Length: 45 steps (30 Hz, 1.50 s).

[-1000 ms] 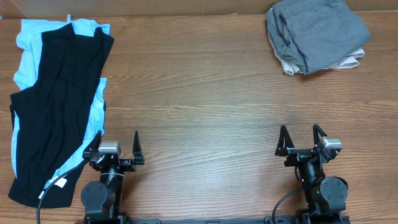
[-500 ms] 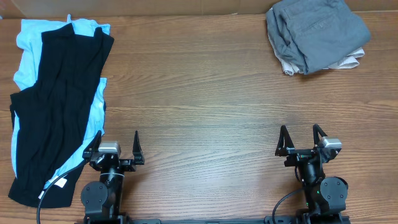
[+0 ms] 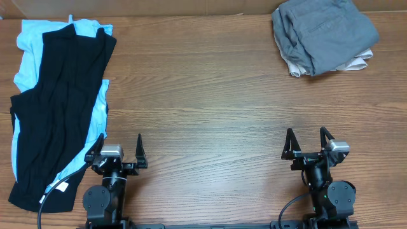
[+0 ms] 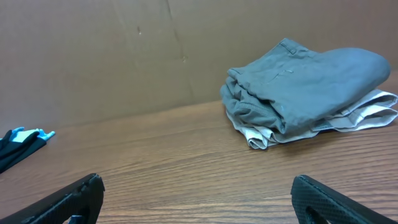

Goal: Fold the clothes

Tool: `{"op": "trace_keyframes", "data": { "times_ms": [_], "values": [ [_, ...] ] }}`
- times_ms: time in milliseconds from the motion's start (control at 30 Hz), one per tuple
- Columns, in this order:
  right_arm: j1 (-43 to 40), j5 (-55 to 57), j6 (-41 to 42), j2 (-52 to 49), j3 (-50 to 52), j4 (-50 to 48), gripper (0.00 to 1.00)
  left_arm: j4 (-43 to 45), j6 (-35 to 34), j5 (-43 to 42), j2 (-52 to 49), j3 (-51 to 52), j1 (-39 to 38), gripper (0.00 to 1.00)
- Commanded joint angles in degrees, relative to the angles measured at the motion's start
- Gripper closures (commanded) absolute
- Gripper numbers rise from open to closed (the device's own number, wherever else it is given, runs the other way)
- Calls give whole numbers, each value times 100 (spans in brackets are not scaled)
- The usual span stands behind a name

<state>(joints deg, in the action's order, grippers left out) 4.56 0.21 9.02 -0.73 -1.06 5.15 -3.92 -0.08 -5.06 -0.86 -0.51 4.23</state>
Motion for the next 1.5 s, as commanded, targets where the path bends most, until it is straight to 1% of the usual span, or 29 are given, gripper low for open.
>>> {"op": "trace_keyframes", "data": {
  "times_ms": [0, 433, 533, 1233, 1367, 1467],
  "values": [
    [31, -31, -7, 57, 61, -33, 0, -15, -57, 85, 57, 24, 35, 0],
    [31, -31, -7, 57, 61, -33, 0, -15, -7, 114, 57, 24, 35, 0],
    [31, -31, -9, 57, 61, -33, 0, -15, 181, 168, 57, 24, 35, 0],
    [31, -31, -7, 57, 61, -33, 0, -11, 175, 90, 57, 24, 35, 0],
    [31, -28, -7, 57, 61, -35, 0, 15, 120, -205, 57, 24, 35, 0],
    [31, -31, -7, 57, 61, -72, 0, 15, -149, -221, 57, 22, 35, 0]
  ]
}}
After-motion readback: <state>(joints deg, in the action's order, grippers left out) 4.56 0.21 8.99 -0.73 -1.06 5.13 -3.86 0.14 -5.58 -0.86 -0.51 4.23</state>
